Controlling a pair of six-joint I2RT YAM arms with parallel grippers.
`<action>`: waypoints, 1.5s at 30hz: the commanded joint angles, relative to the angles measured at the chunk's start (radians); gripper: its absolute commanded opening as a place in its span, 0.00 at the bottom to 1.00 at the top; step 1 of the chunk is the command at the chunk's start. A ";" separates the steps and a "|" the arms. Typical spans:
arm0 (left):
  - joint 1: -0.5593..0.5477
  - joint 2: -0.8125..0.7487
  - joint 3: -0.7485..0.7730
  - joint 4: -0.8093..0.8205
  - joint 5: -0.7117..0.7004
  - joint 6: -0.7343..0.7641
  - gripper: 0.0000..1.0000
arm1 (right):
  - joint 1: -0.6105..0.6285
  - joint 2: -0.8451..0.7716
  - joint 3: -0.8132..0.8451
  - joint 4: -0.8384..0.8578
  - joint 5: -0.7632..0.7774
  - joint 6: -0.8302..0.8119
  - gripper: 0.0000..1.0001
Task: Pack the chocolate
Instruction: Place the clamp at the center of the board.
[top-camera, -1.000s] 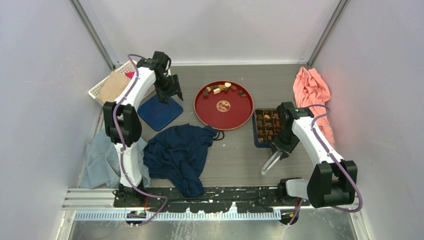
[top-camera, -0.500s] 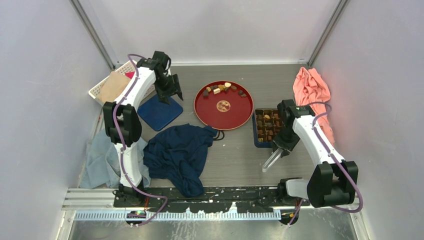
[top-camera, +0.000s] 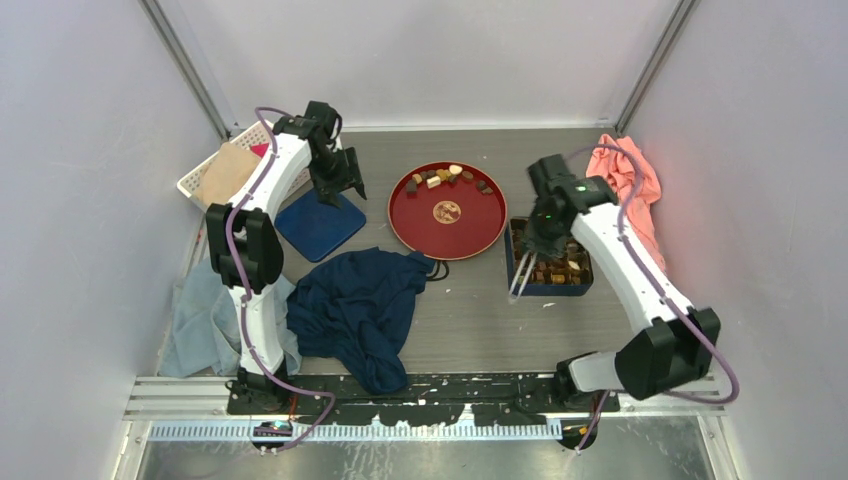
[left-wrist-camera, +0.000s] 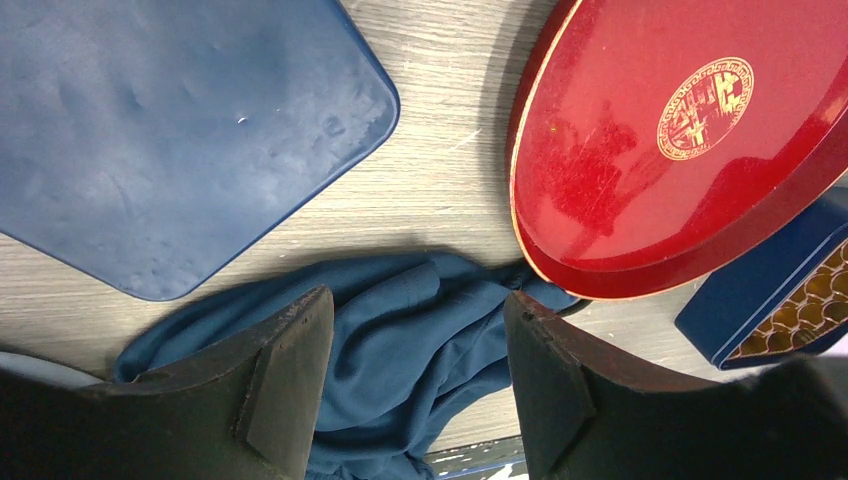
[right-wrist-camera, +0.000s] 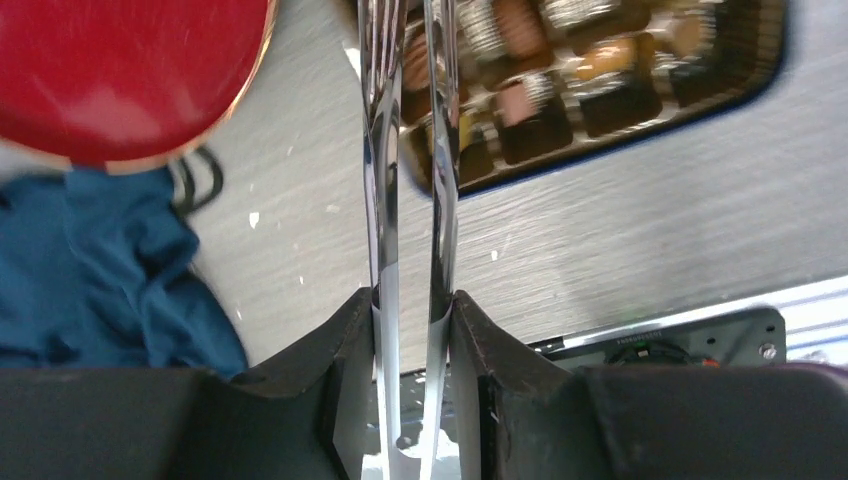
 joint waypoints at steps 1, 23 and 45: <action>-0.003 -0.028 0.033 0.011 -0.014 0.015 0.64 | 0.189 0.068 0.025 0.050 -0.024 -0.100 0.19; -0.003 -0.176 -0.171 0.086 -0.026 0.039 0.64 | 0.531 0.108 -0.249 0.184 -0.028 -0.065 0.19; -0.003 -0.130 -0.080 -0.035 -0.191 -0.018 0.67 | 0.590 0.298 -0.271 0.410 0.003 -0.145 0.62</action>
